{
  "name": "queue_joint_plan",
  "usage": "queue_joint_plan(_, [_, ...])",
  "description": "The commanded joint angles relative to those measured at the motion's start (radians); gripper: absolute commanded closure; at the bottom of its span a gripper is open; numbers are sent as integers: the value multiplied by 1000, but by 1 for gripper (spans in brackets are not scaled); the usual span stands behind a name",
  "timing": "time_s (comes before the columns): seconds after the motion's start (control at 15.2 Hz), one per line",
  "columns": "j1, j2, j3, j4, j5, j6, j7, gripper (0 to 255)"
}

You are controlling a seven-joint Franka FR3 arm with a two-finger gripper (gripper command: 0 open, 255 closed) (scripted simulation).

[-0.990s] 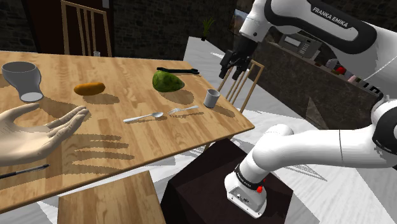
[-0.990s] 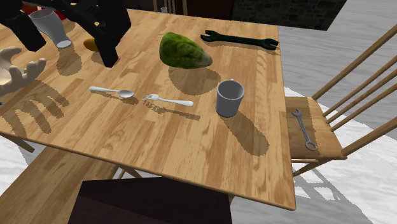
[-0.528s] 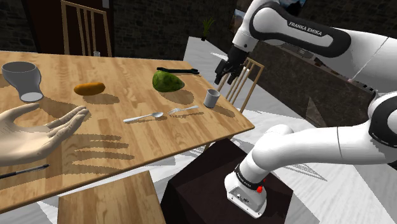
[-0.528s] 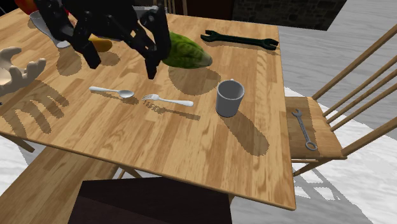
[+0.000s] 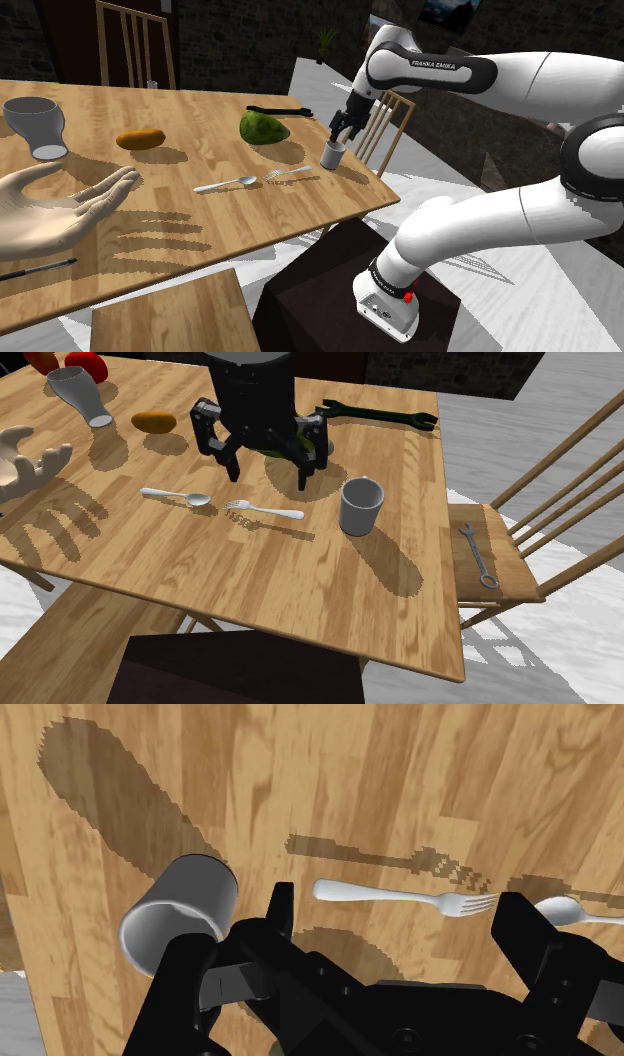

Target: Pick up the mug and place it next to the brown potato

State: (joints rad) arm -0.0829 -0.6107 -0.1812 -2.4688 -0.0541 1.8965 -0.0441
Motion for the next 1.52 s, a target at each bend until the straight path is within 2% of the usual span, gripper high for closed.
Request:
queue_joint_plan(0.0, [-7,57,-18,3,-18,63,-22,0])
queue_joint_plan(0.4, [-26,238,-78,21,-60,252,-88,0])
queue_joint_plan(0.79, [-40,446,-134,88,-65,422,-161,0])
queue_joint_plan(1.45, [-42,545,-148,66,-38,543,-188,0])
